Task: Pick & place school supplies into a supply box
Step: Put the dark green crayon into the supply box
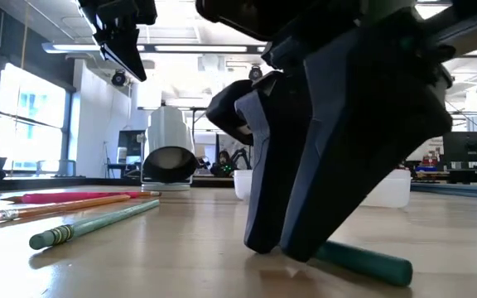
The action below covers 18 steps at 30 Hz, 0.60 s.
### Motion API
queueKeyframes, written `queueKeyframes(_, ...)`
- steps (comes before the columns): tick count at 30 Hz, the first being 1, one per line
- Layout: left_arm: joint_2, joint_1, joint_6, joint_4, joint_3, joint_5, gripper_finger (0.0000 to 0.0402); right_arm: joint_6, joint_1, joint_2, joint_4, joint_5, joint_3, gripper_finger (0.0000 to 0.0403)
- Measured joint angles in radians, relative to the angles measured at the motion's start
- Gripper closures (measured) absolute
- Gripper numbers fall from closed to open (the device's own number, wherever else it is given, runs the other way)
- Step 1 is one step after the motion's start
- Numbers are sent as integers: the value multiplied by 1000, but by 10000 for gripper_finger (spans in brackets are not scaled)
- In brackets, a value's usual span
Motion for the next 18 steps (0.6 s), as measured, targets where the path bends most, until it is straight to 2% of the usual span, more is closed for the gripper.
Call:
queueKeyframes(6,0,0,0,0,0,0,334,-74,14,0,-22,71,-1,320)
queueKeyframes(14,0,0,0,0,0,1,334,-67,33,-26,-82,127,-5,320)
queueKeyframes(18,0,0,0,0,0,0,334,-60,42,-60,-134,206,-10,320)
